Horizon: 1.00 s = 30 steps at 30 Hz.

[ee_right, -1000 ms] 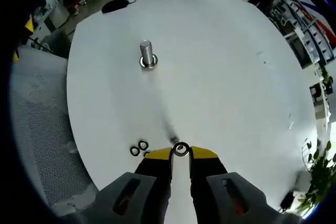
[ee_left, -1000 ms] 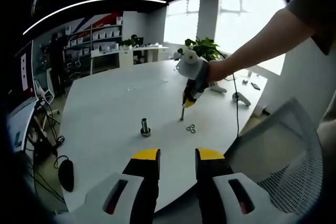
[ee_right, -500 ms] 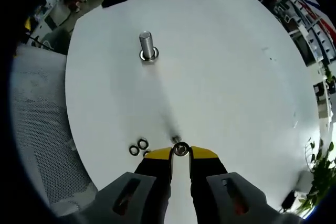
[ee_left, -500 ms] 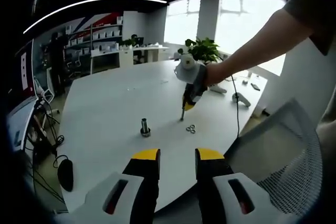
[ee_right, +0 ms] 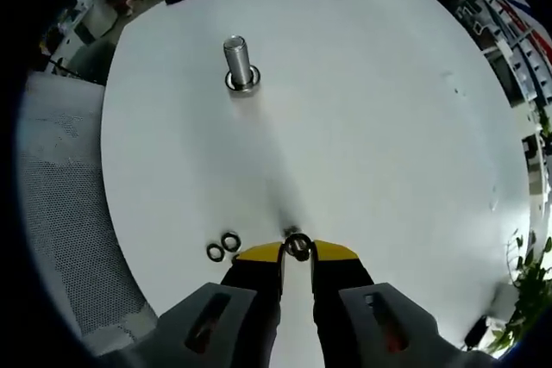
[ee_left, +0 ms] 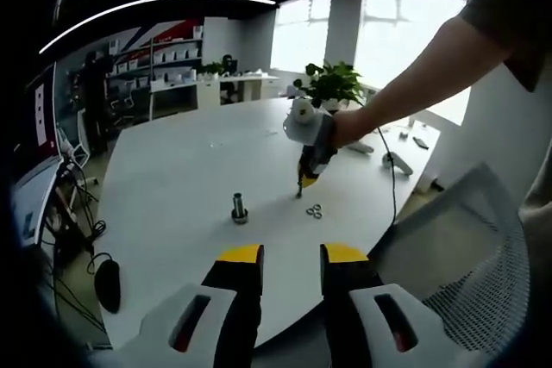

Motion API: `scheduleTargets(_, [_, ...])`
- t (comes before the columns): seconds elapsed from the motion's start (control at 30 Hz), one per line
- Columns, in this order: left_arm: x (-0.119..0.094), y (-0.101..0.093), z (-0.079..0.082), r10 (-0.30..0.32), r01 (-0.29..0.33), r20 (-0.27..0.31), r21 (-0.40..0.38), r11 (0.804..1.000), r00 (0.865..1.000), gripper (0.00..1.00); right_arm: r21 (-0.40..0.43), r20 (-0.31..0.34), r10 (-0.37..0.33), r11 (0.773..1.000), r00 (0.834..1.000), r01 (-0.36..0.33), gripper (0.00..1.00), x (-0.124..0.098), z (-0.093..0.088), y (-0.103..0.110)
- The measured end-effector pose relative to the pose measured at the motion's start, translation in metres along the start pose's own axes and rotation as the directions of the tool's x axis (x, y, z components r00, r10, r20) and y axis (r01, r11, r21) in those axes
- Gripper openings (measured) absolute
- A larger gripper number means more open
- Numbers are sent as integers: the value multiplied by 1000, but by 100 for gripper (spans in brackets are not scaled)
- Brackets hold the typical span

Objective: Place the washer onto the threaded stud by aligning its center hole with the stud, sliding it down to the base, and recovering from edge contact or off-axis alignment until the washer reaches the visible bottom stop.

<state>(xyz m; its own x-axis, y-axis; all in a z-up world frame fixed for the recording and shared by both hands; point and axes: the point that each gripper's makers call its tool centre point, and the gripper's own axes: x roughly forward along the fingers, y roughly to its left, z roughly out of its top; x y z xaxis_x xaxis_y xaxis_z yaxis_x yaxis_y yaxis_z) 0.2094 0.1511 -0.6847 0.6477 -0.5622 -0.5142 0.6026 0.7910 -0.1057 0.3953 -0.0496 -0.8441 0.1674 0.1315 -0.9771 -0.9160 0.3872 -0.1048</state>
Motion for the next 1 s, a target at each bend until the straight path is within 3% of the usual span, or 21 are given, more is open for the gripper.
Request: scheduleTargets(1.0, [-1,2,0,8,-8,5,-8,1000,1000,24,2,-57,24,1000,998,-24,14,25,-9,5])
